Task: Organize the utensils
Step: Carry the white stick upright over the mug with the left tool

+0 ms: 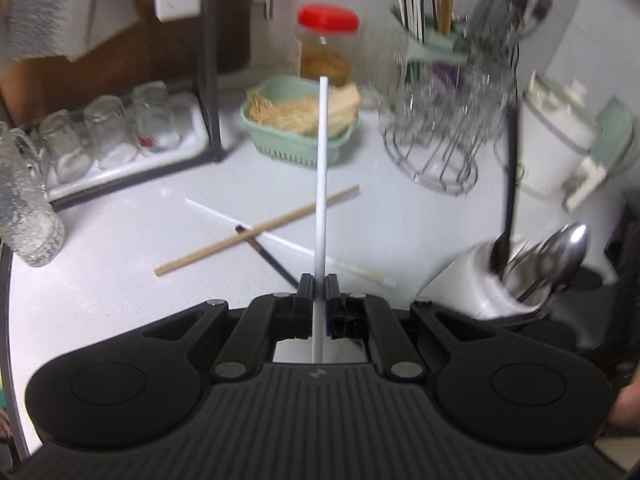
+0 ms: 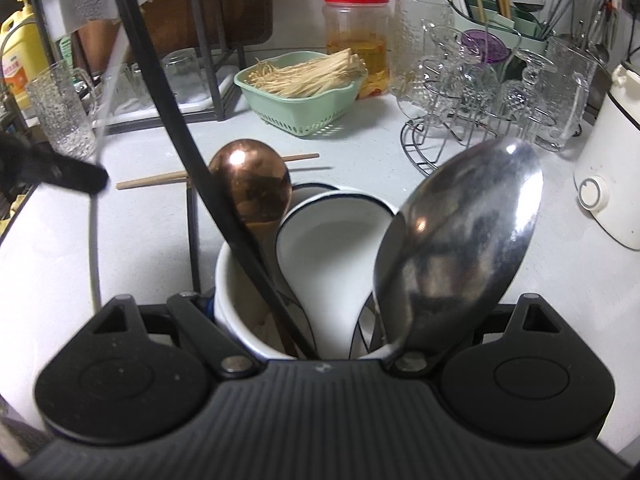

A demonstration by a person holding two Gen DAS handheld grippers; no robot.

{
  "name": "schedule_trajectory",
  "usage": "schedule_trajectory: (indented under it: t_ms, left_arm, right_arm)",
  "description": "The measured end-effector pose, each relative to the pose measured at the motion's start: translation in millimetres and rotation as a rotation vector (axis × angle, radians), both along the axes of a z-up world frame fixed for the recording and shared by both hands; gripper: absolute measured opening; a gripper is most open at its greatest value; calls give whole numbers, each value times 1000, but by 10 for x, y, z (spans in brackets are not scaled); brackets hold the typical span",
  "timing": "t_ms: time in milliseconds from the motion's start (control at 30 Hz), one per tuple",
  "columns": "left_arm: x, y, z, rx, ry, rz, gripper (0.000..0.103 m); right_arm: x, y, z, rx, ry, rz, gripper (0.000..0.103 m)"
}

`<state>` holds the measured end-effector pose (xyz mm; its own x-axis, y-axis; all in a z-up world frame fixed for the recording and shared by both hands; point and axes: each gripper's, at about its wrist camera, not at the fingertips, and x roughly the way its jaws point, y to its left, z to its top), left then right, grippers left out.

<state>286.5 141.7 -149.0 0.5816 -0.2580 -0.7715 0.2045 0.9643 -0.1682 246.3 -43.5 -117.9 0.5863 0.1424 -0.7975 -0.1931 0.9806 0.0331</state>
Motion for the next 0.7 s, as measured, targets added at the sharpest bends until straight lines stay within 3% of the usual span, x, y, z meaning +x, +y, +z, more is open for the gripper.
schedule_trajectory:
  t_ms: [333,700]
  left_arm:
    - [-187,12,361,-33,-101,84,6]
    - [-317,-23,925,-92,-190,92,6]
  right_arm:
    - [43,54,-7,8,-16,36,92]
    - [97,104,-18,11,-22,59,92]
